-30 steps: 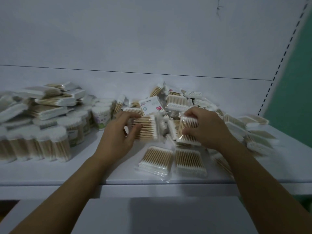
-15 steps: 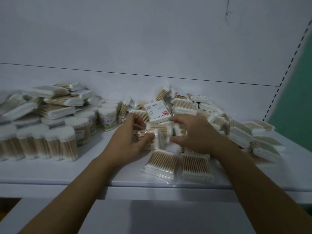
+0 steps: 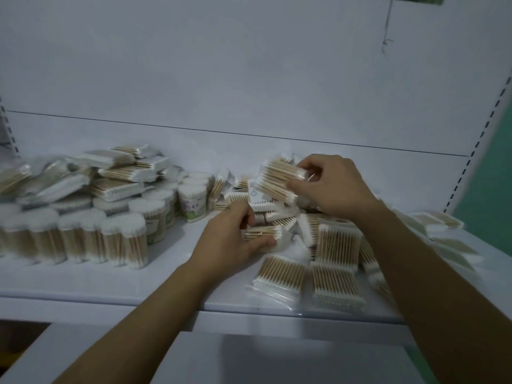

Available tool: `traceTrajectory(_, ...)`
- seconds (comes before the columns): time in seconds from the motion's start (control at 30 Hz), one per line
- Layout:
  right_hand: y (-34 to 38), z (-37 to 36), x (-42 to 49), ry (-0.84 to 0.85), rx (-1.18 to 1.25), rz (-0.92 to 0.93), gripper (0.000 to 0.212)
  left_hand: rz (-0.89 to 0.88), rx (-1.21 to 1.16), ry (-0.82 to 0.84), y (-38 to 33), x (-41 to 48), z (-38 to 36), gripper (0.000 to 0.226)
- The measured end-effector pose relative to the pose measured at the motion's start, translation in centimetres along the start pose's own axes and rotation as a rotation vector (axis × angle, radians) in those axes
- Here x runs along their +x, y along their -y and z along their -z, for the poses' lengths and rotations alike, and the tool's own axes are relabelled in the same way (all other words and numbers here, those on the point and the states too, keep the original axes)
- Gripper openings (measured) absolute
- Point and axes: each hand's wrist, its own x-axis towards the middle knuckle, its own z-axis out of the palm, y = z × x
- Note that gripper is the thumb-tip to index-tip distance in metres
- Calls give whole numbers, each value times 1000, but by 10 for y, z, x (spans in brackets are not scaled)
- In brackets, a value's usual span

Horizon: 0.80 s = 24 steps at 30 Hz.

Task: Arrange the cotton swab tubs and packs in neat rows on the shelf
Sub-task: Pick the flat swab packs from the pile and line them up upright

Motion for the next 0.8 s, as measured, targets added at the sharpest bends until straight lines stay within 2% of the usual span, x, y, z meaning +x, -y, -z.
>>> traceTrajectory(0.23,11,-17,-1,-60,99,-104,28,-44,-45,47,-1,1,0,50)
traceTrajectory(0.47,35,-32,-3,-50,78,-36,30,-11,-105,184,-6,-7,21,36)
traceTrajectory(0.6,52,-43,4,48,36,70,31,-95,50,146,-2,-14,51,20)
traceTrajectory(0.8,81,-71,31,189,-28,152,46,-181,377,33,9,-10,109,22)
